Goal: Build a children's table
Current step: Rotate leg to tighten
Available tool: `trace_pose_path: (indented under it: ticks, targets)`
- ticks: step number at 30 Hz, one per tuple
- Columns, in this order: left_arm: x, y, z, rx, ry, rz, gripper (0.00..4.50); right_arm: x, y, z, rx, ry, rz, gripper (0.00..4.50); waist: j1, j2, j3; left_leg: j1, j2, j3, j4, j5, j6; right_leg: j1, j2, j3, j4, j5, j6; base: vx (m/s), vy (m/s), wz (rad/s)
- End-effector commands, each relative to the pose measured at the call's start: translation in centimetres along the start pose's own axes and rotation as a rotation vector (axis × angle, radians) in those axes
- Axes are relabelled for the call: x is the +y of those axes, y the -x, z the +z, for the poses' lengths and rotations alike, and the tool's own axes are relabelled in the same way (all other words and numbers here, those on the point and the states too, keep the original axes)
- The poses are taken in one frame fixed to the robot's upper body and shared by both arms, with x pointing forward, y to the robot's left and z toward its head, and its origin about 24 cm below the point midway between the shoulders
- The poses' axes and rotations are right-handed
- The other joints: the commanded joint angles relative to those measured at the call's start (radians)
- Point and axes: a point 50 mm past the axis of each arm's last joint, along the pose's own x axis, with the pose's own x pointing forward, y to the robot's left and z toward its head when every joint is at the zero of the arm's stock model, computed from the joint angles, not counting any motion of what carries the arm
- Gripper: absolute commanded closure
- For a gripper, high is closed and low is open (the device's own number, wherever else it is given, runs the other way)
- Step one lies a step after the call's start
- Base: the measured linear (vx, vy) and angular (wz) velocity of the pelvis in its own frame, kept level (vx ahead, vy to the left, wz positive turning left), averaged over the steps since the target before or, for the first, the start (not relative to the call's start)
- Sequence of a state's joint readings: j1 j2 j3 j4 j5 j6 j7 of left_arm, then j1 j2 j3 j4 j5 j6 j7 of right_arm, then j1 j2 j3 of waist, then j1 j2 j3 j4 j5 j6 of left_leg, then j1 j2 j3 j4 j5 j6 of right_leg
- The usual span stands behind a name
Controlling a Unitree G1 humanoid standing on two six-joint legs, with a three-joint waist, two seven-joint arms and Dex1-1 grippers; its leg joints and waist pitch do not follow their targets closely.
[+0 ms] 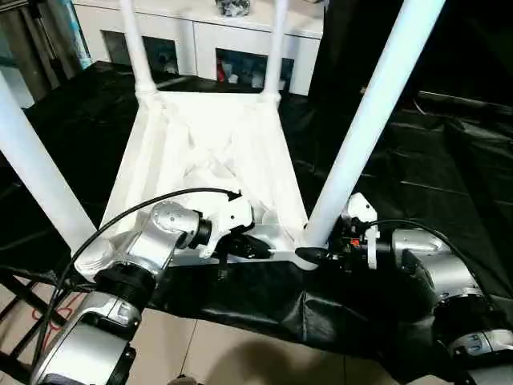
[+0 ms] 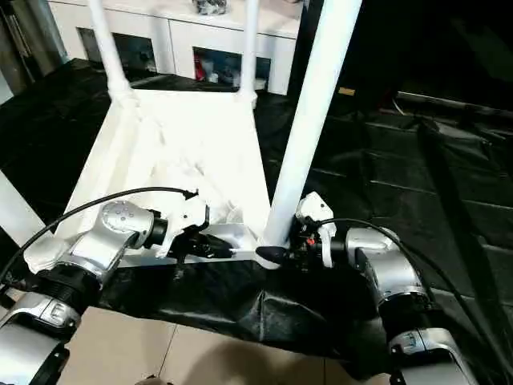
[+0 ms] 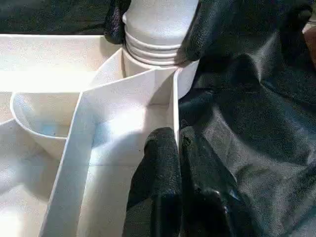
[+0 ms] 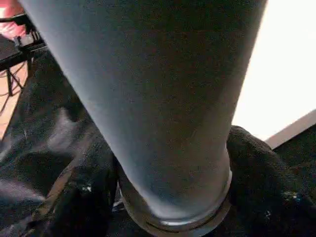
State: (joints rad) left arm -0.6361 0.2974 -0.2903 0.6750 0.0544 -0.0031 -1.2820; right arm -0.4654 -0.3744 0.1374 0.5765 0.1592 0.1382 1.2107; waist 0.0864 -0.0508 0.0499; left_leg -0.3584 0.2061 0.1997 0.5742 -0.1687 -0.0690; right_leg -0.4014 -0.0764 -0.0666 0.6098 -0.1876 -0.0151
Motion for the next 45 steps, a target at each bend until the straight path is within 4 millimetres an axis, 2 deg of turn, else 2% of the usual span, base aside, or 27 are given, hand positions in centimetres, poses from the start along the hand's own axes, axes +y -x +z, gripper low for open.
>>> trace_pose_path:
  ticks: [1,5,7,8,10,11,13,14,16,19,20,21,23,24,25,27,29,37,40,42,45]
  targets:
    - [0.2,-0.3,0.0,-0.013,0.017,0.027,4.5,1.5,-1.6,-0.1,0.019,0.008,0.147,1.68,-0.001,-0.005,-0.056,0.008,0.035,-0.015,-0.062,-0.243,0.04,0.041,-0.068,0.047,-0.084,-0.292,-0.18,0.0,0.0,0.0]
    - [0.3,-0.3,0.0,-0.011,0.021,0.034,4.5,1.6,-1.8,-0.1,0.004,-0.009,0.141,1.76,-0.001,-0.006,-0.056,0.008,0.035,-0.014,-0.061,-0.239,0.04,0.041,-0.068,0.047,-0.083,-0.285,-0.183,0.0,0.0,0.0]
    - [0.5,-0.5,0.1,-0.015,0.036,0.068,4.5,1.4,-2.2,-0.1,-0.03,-0.035,0.085,1.78,-0.001,-0.004,-0.055,0.008,0.034,-0.015,-0.061,-0.244,0.038,0.041,-0.068,0.047,-0.085,-0.294,-0.181,0.0,0.0,0.0]
    - [0.8,-0.8,0.4,-0.03,0.051,0.113,4.5,0.7,-2.8,-0.1,-0.053,-0.063,-0.035,1.78,-0.004,-0.005,-0.054,0.008,0.033,-0.015,-0.063,-0.253,0.031,0.039,-0.069,0.047,-0.087,-0.315,-0.176,0.0,0.0,0.0]
    - [1.0,-1.0,0.5,-0.032,0.056,0.125,4.5,0.4,-3.0,-0.2,-0.055,-0.07,-0.08,1.78,-0.013,-0.006,-0.053,0.006,0.03,-0.021,-0.066,-0.277,0.014,0.04,-0.072,0.045,-0.092,-0.378,-0.159,0.0,0.0,0.0]
    - [1.1,-1.3,0.8,-0.033,0.062,0.147,4.5,-0.2,-3.5,-0.3,-0.058,-0.094,-0.182,1.79,-0.015,-0.004,-0.053,0.008,0.031,-0.022,-0.067,-0.284,0.008,0.038,-0.072,0.045,-0.093,-0.391,-0.155,0.0,0.0,0.0]
    - [1.2,-1.9,1.2,-0.043,0.075,0.162,4.5,-0.9,-4.0,-0.4,-0.063,-0.122,-0.3,1.8,-0.034,-0.003,-0.05,0.01,0.029,-0.025,-0.068,-0.313,-0.009,0.033,-0.072,0.044,-0.098,-0.438,-0.151,0.0,0.0,0.0]
    - [1.2,-2.4,1.6,-0.054,0.081,0.173,4.5,-1.3,-4.5,-0.5,-0.065,-0.161,-0.376,1.8,-0.038,-0.005,-0.053,0.006,0.028,-0.027,-0.068,-0.305,-0.011,0.039,-0.073,0.043,-0.098,-0.445,-0.142,0.0,0.0,0.0]
    - [1.2,-3.1,2.1,-0.057,0.086,0.186,4.5,-1.3,-5.3,-0.5,-0.072,-0.202,-0.421,1.8,-0.044,-0.003,-0.05,0.011,0.027,-0.025,-0.066,-0.317,-0.005,0.031,-0.07,0.044,-0.104,-0.45,-0.141,0.0,0.0,0.0]
    - [1.3,-4.2,2.8,-0.06,0.092,0.224,4.5,-1.2,-6.7,-0.1,-0.081,-0.199,-0.49,1.8,-0.047,-0.002,-0.052,0.01,0.028,-0.023,-0.065,-0.307,0.005,0.032,-0.07,0.047,-0.102,-0.413,-0.149,0.0,0.0,0.0]
    - [1.3,-4.4,2.9,-0.062,0.096,0.227,4.5,-1.1,-6.9,0.0,-0.082,-0.192,-0.503,1.45,-0.048,-0.001,-0.052,0.011,0.028,-0.023,-0.066,-0.305,0.001,0.031,-0.068,0.046,-0.1,-0.4,-0.153,0.0,0.0,0.0]
    - [1.3,-4.7,3.2,-0.065,0.098,0.232,4.5,-0.9,-7.4,0.2,-0.093,-0.192,-0.493,1.1,-0.049,-0.002,-0.054,0.01,0.027,-0.022,-0.066,-0.302,0.002,0.033,-0.067,0.046,-0.098,-0.392,-0.155,0.0,0.0,0.0]
    - [1.2,-5.0,3.4,-0.07,0.1,0.234,4.5,-0.6,-7.9,0.4,-0.107,-0.197,-0.47,1.11,-0.047,0.0,-0.055,0.01,0.028,-0.02,-0.065,-0.293,0.011,0.035,-0.066,0.048,-0.094,-0.344,-0.171,0.0,0.0,0.0]
    - [1.2,-5.2,3.5,-0.077,0.102,0.233,4.5,-0.4,-8.2,0.6,-0.118,-0.203,-0.447,0.9,-0.047,-0.002,-0.057,0.009,0.028,-0.019,-0.064,-0.285,0.015,0.036,-0.065,0.048,-0.093,-0.323,-0.176,0.0,0.0,0.0]
    - [1.1,-5.3,3.6,-0.088,0.105,0.23,4.5,-0.2,-8.4,0.8,-0.12,-0.192,-0.418,0.9,-0.045,0.0,-0.057,0.01,0.028,-0.018,-0.063,-0.275,0.021,0.037,-0.065,0.049,-0.09,-0.293,-0.185,0.0,0.0,0.0]
    - [1.0,-5.1,3.4,-0.084,0.1,0.217,4.5,-0.1,-8.1,0.8,-0.097,-0.127,-0.38,0.62,-0.044,-0.001,-0.056,0.007,0.027,-0.017,-0.063,-0.272,0.029,0.039,-0.066,0.048,-0.09,-0.288,-0.188,0.0,0.0,0.0]
    - [1.0,-4.6,3.0,-0.074,0.093,0.205,4.5,-0.1,-7.5,0.9,-0.082,-0.078,-0.343,0.55,-0.043,-0.002,-0.055,0.006,0.026,-0.018,-0.063,-0.272,0.031,0.04,-0.067,0.048,-0.092,-0.307,-0.18,0.0,0.0,0.0]
    - [0.4,-2.5,1.6,-0.064,0.059,0.085,4.5,0.6,-4.0,0.8,-0.073,-0.001,-0.057,0.55,-0.029,-0.005,-0.057,0.007,0.031,-0.016,-0.06,-0.249,0.065,0.045,-0.066,0.049,-0.087,-0.261,-0.193,0.0,0.0,0.0]
    - [0.3,-2.1,1.4,-0.056,0.05,0.066,4.5,0.8,-3.4,0.7,-0.058,0.008,0.002,0.55,-0.021,-0.003,-0.056,0.01,0.034,-0.014,-0.061,-0.25,0.06,0.041,-0.065,0.049,-0.085,-0.254,-0.205,0.0,0.0,0.0]
    - [0.1,-1.4,1.0,-0.05,0.04,0.025,4.5,1.1,-2.6,0.4,-0.028,0.014,0.068,0.55,-0.019,-0.005,-0.056,0.008,0.033,-0.014,-0.061,-0.249,0.054,0.043,-0.066,0.047,-0.085,-0.264,-0.203,0.0,0.0,0.0]
    - [0.0,-0.6,0.5,-0.031,0.036,0.0,4.5,1.5,-2.0,0.3,-0.001,-0.002,0.142,0.87,-0.012,-0.003,-0.055,0.007,0.036,-0.013,-0.062,-0.241,0.059,0.044,-0.065,0.047,-0.082,-0.252,-0.201,0.0,0.0,0.0]
